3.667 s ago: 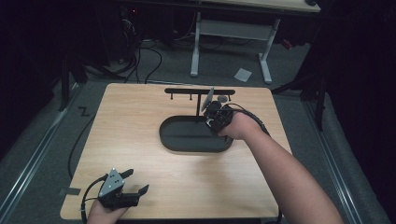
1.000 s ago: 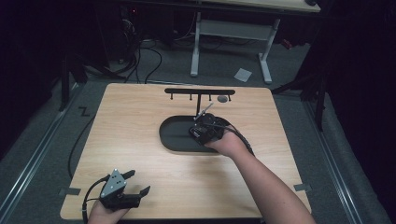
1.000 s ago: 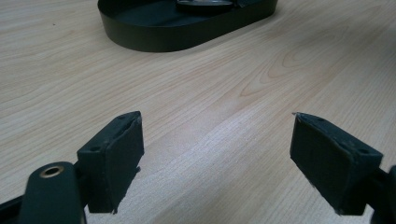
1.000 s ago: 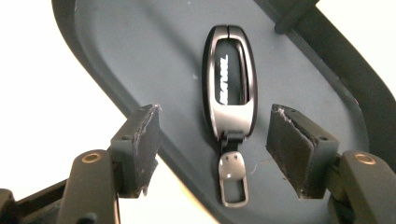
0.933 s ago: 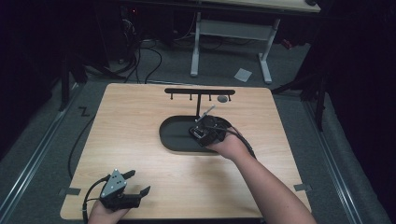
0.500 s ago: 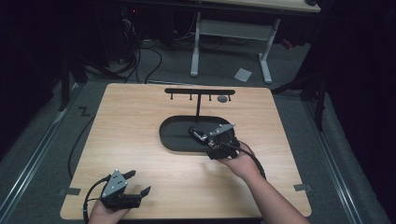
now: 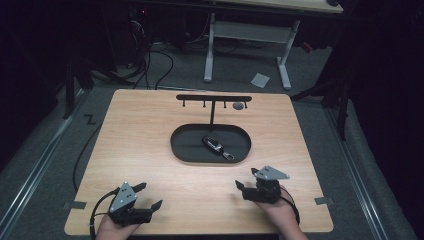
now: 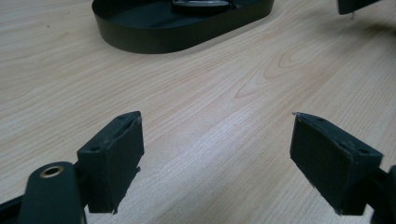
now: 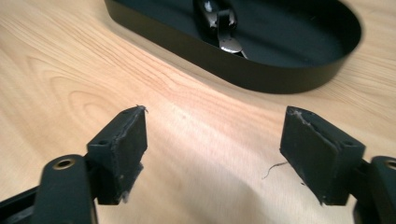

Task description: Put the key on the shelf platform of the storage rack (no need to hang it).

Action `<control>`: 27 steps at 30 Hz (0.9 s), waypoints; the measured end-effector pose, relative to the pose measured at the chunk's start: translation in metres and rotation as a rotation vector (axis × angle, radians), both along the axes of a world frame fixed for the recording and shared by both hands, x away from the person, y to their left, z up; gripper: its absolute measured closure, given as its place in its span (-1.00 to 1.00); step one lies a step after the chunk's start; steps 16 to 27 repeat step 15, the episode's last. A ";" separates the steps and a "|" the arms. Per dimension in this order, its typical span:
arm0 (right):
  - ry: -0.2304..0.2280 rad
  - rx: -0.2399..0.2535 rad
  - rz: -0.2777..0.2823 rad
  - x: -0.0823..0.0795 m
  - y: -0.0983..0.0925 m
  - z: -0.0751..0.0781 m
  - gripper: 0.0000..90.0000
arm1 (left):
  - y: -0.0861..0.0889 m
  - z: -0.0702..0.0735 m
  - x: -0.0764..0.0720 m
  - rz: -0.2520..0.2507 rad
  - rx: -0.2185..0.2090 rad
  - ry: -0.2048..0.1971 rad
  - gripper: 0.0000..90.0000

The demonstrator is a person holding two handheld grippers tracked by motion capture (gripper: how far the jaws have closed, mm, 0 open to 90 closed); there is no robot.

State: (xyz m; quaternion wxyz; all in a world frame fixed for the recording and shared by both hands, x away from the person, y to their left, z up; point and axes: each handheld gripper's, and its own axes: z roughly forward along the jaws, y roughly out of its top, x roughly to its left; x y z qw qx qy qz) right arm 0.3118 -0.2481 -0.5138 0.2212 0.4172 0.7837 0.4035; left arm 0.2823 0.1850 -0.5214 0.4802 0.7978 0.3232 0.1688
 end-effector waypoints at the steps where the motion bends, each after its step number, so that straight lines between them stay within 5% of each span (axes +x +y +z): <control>1: -0.017 0.011 0.001 -0.004 -0.003 -0.003 -0.49 | -0.001 0.000 0.001 -0.010 0.003 -0.016 -0.60; 2: -0.031 0.039 -0.005 -0.010 -0.007 -0.007 -0.49 | -0.002 0.000 0.001 -0.012 0.003 -0.021 -0.60; 3: 0.013 0.072 -0.008 -0.011 -0.011 -0.008 -0.53 | -0.003 0.000 0.001 -0.015 0.006 -0.022 -0.60; 5: -0.005 0.086 -0.027 -0.009 -0.014 -0.007 -0.57 | -0.005 -0.001 0.003 -0.030 0.026 -0.034 -0.60; 12: -0.013 0.036 -0.032 -0.003 -0.012 -0.012 -0.57 | -0.006 -0.002 0.003 -0.032 0.037 -0.034 -0.60; 27: -0.004 0.042 -0.038 -0.002 -0.012 -0.012 -0.57 | -0.003 -0.002 0.003 -0.034 0.032 -0.032 -0.60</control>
